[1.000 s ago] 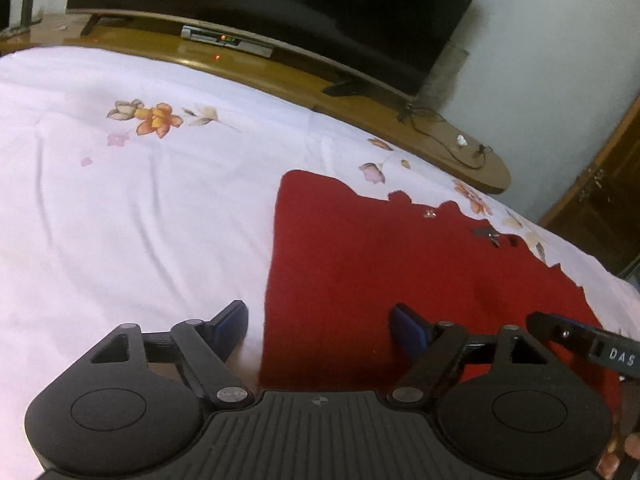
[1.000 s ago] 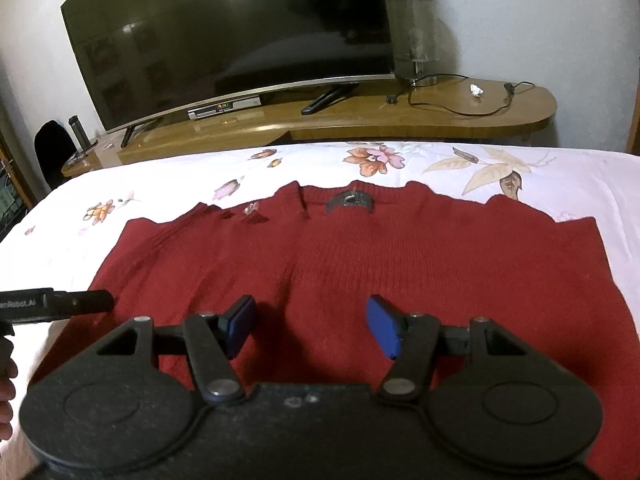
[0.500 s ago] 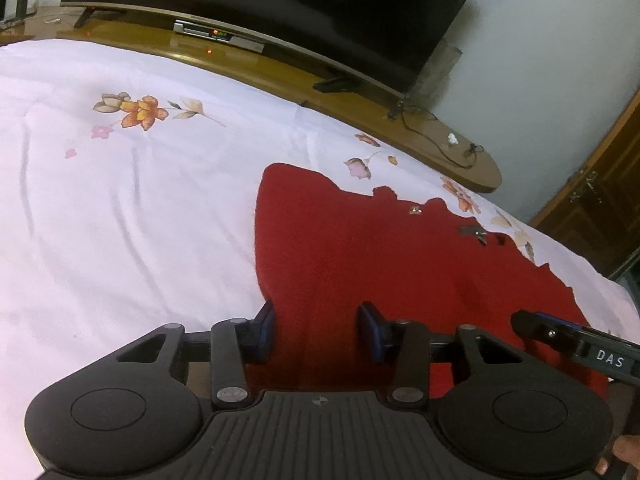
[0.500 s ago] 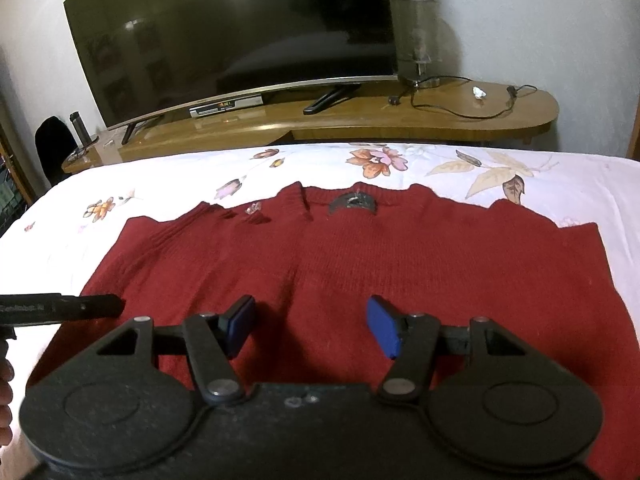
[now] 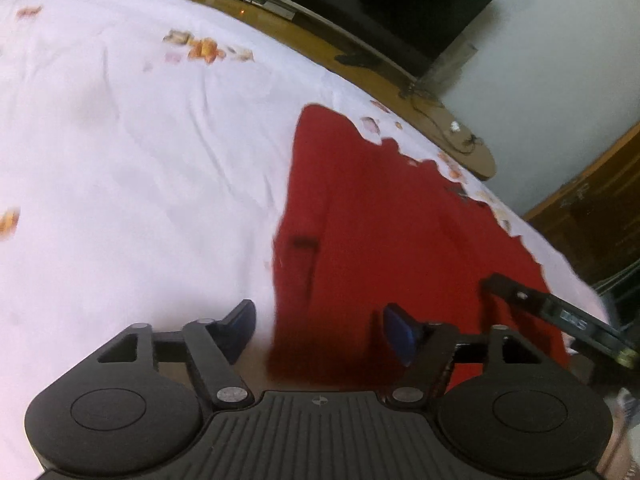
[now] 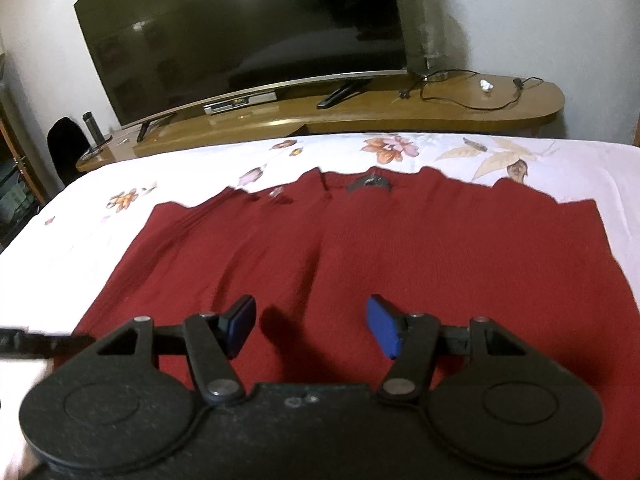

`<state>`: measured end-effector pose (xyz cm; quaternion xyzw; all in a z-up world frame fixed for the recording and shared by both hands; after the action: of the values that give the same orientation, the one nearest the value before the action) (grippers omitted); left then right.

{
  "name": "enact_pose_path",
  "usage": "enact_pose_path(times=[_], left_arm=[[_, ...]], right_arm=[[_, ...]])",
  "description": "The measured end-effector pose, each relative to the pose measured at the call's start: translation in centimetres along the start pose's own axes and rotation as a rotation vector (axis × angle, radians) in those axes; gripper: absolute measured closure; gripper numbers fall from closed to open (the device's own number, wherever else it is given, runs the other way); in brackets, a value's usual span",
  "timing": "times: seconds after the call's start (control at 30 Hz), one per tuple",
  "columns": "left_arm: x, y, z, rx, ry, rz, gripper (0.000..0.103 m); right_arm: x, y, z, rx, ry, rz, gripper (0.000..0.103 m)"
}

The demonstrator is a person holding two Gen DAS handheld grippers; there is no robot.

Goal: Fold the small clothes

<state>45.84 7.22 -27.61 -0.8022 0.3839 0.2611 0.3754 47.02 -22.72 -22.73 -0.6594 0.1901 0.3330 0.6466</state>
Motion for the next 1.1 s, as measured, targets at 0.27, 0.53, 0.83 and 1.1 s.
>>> enact_pose_path(times=[0.27, 0.53, 0.83, 1.1], left_arm=[[-0.2, 1.9, 1.0, -0.136, 0.106, -0.003, 0.056], [1.6, 0.9, 1.5, -0.274, 0.147, -0.002, 0.067], [2.9, 0.6, 0.8, -0.269, 0.162, -0.04, 0.087], [0.1, -0.9, -7.0, 0.004, 0.26, -0.12, 0.088]], right_arm=[[-1.3, 0.8, 1.6, 0.005, -0.025, 0.005, 0.042], [-0.6, -0.6, 2.1, -0.027, 0.002, -0.019, 0.046], [4.4, -1.1, 1.6, -0.105, 0.119, 0.033, 0.07], [3.5, -0.8, 0.6, -0.037, 0.07, 0.008, 0.07]])
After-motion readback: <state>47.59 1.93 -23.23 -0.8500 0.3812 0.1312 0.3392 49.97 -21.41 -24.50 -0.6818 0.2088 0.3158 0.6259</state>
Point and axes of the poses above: each gripper's, at about its wrist camera, not at the fingertips, and x roughly the way its jaws point, z to its left, y to its underside, the point moved 2 cm from there along x, roughly the way its jaws point, and after that the axes turned 10 degrees about -x, right-handed, at the moved point
